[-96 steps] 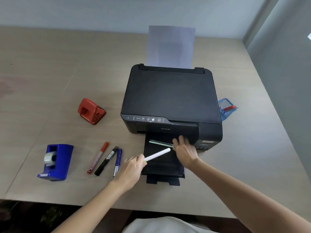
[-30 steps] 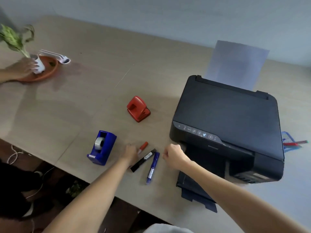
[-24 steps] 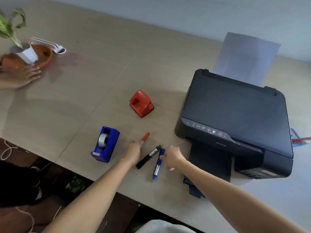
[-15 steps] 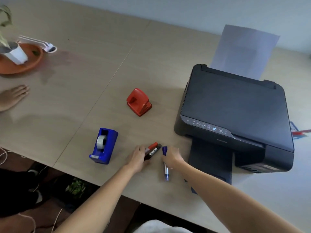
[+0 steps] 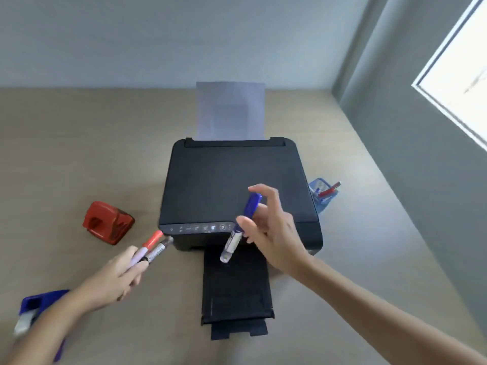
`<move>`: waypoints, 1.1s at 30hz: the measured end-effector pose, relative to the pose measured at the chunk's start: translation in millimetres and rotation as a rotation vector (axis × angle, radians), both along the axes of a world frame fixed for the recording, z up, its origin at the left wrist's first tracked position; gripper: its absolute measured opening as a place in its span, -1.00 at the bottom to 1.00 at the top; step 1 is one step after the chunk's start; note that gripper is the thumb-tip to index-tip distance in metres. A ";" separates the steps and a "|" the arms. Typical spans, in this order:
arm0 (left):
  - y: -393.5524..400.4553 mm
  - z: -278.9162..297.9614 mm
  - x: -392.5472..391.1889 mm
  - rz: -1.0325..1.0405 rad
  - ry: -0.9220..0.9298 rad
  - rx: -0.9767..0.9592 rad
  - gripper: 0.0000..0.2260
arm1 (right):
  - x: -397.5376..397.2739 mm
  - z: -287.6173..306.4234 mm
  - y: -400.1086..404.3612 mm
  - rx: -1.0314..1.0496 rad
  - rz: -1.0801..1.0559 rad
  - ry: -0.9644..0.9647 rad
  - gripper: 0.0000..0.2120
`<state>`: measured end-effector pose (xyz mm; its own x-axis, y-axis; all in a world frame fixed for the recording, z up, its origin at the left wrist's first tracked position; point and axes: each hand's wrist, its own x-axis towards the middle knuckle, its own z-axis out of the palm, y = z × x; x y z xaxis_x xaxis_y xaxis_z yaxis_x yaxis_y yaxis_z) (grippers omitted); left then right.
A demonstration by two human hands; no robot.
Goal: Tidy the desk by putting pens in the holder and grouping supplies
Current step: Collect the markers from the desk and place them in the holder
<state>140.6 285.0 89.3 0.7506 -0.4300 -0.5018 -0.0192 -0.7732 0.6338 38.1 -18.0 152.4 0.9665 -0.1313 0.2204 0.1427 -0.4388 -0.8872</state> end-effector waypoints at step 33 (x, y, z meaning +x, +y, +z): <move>-547.7 -24.5 57.4 -0.853 -0.452 0.524 -0.76 | 9.5 -163.9 -284.9 -0.327 -0.478 0.061 -0.55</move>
